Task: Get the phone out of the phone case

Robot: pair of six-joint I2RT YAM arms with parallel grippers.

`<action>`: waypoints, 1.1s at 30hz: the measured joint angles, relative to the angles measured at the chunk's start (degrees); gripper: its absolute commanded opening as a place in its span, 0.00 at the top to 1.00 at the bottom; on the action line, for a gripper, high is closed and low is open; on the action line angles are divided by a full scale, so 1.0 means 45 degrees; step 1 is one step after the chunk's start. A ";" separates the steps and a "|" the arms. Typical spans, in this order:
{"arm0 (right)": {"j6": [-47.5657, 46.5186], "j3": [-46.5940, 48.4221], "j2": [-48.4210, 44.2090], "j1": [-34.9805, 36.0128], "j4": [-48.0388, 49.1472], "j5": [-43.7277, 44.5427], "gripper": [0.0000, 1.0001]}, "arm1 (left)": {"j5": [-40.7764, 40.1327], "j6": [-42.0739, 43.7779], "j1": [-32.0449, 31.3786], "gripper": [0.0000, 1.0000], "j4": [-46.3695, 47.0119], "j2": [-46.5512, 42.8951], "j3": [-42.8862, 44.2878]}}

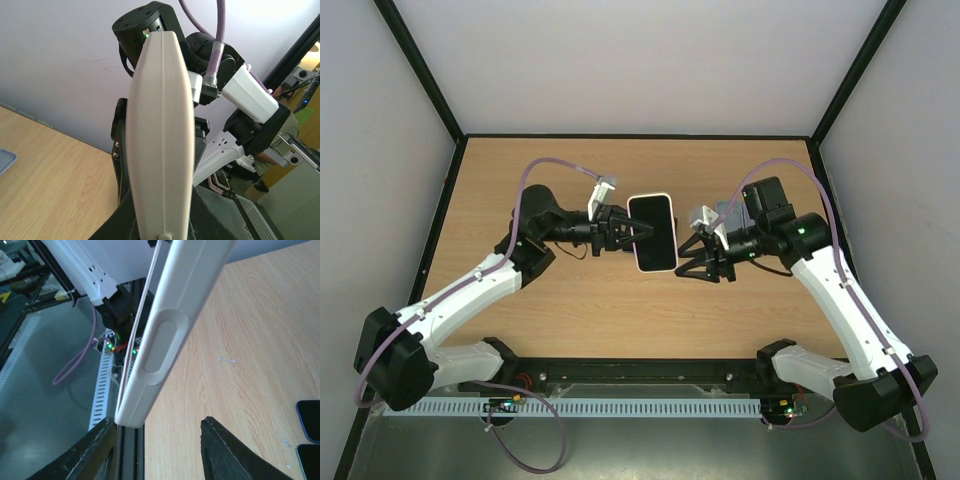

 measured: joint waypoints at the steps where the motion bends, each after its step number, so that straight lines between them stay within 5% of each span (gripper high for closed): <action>1: 0.0097 0.0000 -0.0087 0.0000 0.0063 -0.0131 0.56 | 0.0019 -0.0049 0.0010 0.97 0.0087 -0.0049 -0.0049; 8: 0.0442 0.0000 -0.0559 0.0044 0.0165 -0.0544 0.54 | 0.0112 -0.0427 0.0010 0.97 0.0466 -0.0102 -0.0228; 33: 0.0627 0.0000 -0.0534 0.0928 0.0767 -0.0602 0.89 | -0.0010 -0.1501 -0.0170 0.97 0.0860 -0.0185 -0.0199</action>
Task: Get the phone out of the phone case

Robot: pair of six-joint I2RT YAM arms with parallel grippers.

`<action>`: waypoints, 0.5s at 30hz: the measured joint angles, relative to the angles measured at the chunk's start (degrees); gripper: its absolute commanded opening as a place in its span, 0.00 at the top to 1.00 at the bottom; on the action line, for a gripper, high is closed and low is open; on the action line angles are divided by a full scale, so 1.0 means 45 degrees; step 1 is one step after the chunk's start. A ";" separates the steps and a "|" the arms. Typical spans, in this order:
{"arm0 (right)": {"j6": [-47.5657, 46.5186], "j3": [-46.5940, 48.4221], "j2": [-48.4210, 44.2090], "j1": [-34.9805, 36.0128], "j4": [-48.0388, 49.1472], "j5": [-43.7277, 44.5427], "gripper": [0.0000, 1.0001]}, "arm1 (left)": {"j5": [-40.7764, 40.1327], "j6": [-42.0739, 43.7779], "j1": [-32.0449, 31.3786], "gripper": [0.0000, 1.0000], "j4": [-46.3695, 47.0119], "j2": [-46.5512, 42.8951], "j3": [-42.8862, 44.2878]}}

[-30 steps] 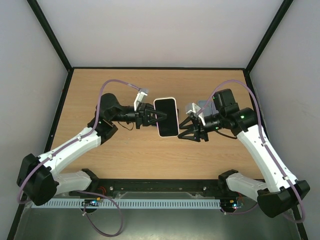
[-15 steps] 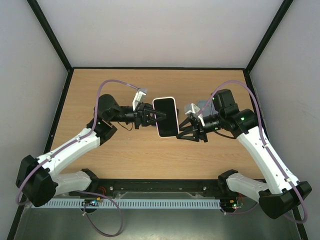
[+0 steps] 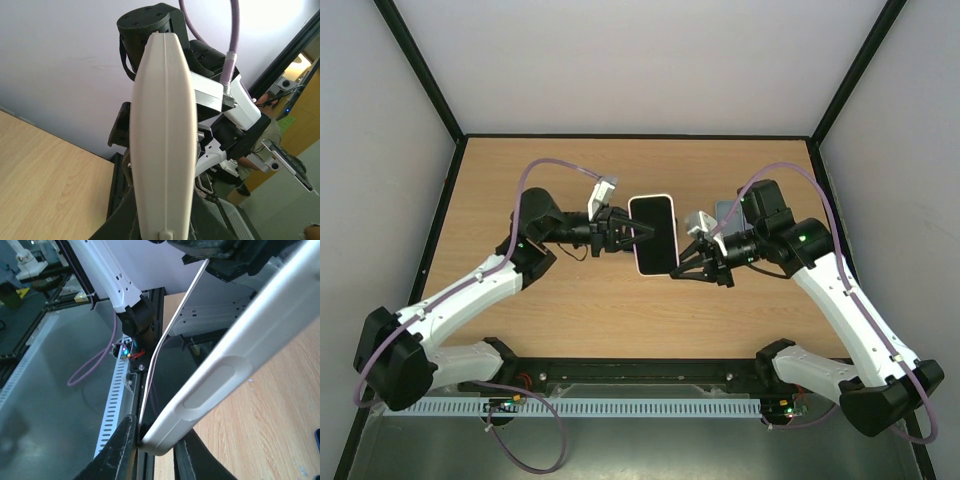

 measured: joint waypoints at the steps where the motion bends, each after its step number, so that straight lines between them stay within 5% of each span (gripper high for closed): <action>1: -0.0141 0.0000 0.0000 0.0000 -0.0146 0.0034 0.89 | 0.0087 -0.0112 -0.0010 0.97 0.0063 0.0092 0.0024; 15: -0.2234 0.0097 0.0000 0.0151 -0.1481 0.0175 0.90 | 0.1336 -0.1661 -0.0097 0.97 0.1069 0.1039 0.0257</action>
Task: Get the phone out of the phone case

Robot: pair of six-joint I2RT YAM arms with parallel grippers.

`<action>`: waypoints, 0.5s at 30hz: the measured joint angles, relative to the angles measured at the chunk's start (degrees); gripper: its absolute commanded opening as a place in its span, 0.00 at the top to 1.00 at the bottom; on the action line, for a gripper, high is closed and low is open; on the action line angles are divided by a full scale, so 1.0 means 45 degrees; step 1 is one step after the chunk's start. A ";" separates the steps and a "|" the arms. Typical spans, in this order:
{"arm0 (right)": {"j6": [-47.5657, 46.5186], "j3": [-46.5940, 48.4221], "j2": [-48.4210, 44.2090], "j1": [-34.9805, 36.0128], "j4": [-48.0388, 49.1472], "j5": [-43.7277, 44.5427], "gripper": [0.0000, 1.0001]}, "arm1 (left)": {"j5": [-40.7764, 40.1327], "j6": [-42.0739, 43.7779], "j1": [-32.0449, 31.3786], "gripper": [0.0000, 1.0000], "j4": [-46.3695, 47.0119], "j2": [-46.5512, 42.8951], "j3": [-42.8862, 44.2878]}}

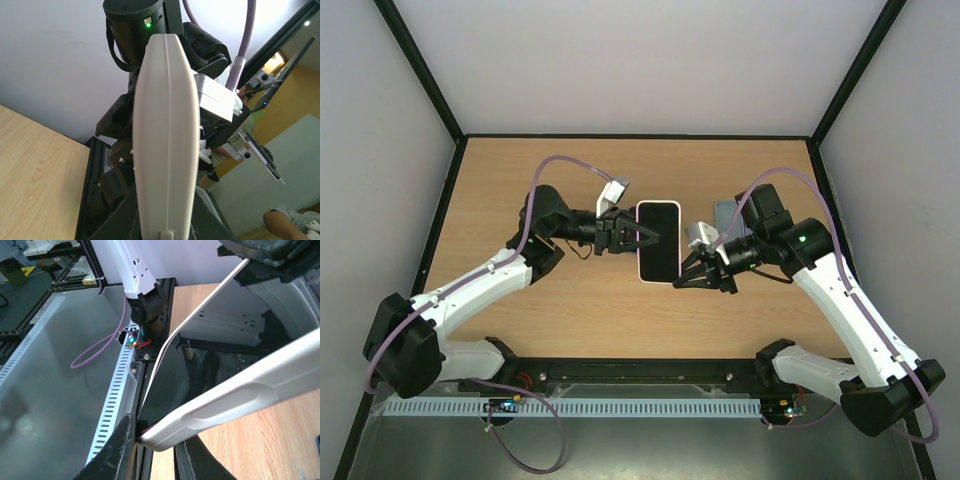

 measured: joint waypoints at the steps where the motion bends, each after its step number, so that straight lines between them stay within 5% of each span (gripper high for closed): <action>1: -0.0107 0.0000 0.0000 0.0024 -0.0019 -0.0044 0.90 | 0.0097 -0.0126 -0.0005 0.97 0.0131 0.0039 0.0000; 15: -0.0933 -0.0010 -0.0010 0.0262 -0.0024 -0.0500 0.89 | 0.1107 -0.3288 0.0019 0.97 0.2958 0.0826 -0.0039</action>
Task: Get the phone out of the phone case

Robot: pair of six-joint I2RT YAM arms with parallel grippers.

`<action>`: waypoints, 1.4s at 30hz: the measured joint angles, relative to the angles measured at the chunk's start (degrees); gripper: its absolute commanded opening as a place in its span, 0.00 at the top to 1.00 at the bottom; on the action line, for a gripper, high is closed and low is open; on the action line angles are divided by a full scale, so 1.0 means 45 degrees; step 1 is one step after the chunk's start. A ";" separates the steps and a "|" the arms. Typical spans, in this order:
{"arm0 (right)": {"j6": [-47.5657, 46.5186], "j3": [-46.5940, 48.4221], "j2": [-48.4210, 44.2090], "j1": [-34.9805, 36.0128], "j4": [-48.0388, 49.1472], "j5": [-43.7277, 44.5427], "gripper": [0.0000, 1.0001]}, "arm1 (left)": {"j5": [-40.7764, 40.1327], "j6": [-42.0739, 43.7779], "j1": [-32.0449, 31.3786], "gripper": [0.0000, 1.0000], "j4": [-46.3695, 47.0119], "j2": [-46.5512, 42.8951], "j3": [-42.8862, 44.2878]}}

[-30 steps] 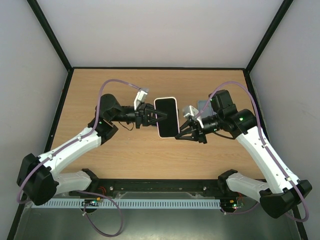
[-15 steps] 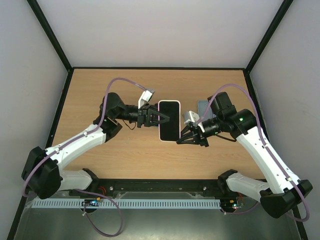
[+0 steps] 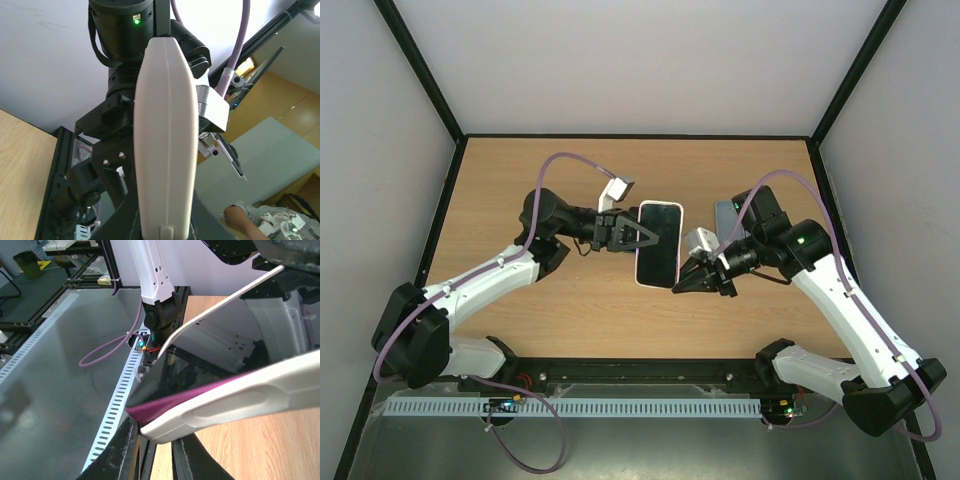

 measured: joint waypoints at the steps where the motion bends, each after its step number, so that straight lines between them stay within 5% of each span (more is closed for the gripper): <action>1: -0.0083 -0.0019 -0.0005 0.0010 0.0015 0.0019 0.89 | 0.0049 -0.0253 0.0000 0.97 0.0131 0.0010 -0.0005; 11: 0.0257 -0.0364 -0.0019 0.0049 0.0597 0.0112 0.90 | 0.0165 -0.1224 0.0015 0.97 0.0500 0.0049 -0.0078; 28: 0.6975 -0.1715 -0.0491 -0.0194 0.4721 0.0408 0.86 | -0.1005 -0.1375 0.0534 0.97 0.0835 -0.0223 -0.0549; 42: 1.2332 -0.2055 -0.0223 -0.1443 0.7805 0.0199 0.52 | -0.3128 0.1423 0.0306 0.97 -0.1268 -0.0986 -0.0466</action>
